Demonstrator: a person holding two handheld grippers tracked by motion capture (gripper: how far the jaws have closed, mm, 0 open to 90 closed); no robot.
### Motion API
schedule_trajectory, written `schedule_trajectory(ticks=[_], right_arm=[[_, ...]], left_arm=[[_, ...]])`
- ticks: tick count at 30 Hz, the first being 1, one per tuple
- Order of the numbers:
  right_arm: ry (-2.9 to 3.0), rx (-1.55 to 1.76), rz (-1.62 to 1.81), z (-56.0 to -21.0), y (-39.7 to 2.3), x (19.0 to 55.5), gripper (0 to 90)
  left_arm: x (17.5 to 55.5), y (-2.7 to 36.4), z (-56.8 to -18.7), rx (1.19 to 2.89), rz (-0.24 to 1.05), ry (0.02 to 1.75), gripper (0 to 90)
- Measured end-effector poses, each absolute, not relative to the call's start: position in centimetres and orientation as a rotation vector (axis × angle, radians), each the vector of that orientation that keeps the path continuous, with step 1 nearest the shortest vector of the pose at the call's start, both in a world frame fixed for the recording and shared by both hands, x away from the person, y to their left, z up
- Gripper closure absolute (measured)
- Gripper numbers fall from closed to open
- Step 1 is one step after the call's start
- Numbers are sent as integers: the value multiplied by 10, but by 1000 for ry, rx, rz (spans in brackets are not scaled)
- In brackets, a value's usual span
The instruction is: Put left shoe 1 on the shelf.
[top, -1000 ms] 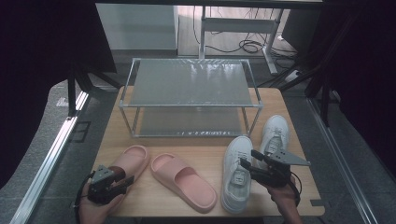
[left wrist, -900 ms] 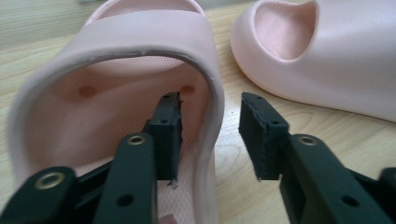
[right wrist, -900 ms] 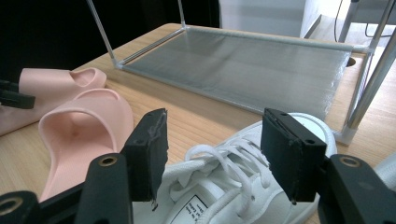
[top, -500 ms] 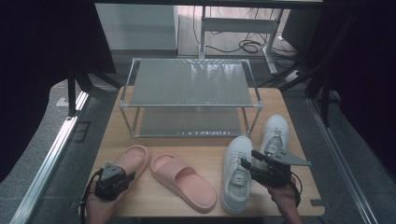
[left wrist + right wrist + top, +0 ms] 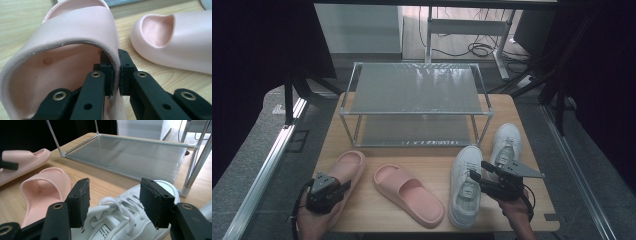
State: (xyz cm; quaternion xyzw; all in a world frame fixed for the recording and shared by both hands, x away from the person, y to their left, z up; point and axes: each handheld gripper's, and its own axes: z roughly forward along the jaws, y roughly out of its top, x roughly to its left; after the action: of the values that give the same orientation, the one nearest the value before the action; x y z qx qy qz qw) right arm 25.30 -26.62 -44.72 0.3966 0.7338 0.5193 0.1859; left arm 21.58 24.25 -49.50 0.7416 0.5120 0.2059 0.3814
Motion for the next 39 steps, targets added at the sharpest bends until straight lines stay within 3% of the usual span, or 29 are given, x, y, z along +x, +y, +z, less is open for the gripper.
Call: schedule_trajectory(ticks=[11, 39], right_arm=[[2065, 1120, 1463, -447, -267, 253, 421], [2060, 1125, 1461, -446, -269, 253, 422]], left_arm=[[228, 238, -480, 1911, 533, 1275, 847], [318, 184, -464, 1985, 498, 1181, 848]])
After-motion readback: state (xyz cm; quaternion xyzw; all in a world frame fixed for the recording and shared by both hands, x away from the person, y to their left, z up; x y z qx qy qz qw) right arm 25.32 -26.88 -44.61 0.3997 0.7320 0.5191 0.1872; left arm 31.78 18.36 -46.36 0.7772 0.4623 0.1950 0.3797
